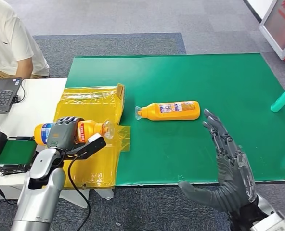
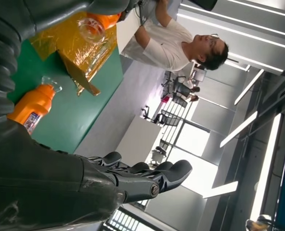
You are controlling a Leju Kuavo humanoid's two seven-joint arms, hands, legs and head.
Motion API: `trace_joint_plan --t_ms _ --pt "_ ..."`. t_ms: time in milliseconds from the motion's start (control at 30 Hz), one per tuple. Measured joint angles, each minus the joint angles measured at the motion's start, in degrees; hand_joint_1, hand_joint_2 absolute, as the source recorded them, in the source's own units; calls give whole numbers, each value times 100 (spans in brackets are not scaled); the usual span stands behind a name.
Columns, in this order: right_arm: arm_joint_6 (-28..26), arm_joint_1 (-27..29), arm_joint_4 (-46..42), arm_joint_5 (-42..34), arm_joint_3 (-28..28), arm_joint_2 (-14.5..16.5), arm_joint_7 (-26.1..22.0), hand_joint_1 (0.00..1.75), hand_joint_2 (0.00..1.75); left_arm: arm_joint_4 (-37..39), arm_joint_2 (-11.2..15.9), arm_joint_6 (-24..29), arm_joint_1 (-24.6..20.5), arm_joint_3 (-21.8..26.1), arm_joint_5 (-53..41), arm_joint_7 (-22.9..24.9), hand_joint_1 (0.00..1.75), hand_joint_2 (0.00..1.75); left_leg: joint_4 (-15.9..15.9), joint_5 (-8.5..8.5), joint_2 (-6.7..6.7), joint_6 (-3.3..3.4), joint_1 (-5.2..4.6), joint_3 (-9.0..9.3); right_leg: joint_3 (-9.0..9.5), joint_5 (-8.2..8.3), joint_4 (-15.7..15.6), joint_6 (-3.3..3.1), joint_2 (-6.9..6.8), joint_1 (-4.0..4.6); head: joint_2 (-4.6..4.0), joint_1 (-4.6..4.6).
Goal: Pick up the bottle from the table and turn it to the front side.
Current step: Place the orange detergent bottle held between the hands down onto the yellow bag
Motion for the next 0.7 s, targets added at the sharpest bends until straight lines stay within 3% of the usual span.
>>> trace_joint_plan --t_ms 367,700 --pt "-20 171 -30 -102 -2 -173 10 0 175 1323 -88 10 -400 32 -159 143 175 175 0 -1 0 -1 0 0 0 -1 0 1 0 0 -1 1" --pt "-47 288 -24 -170 -11 -212 64 0 175 1745 -243 215 -593 28 -263 134 175 175 0 0 0 0 0 2 4 0 0 1 0 0 -1 1"
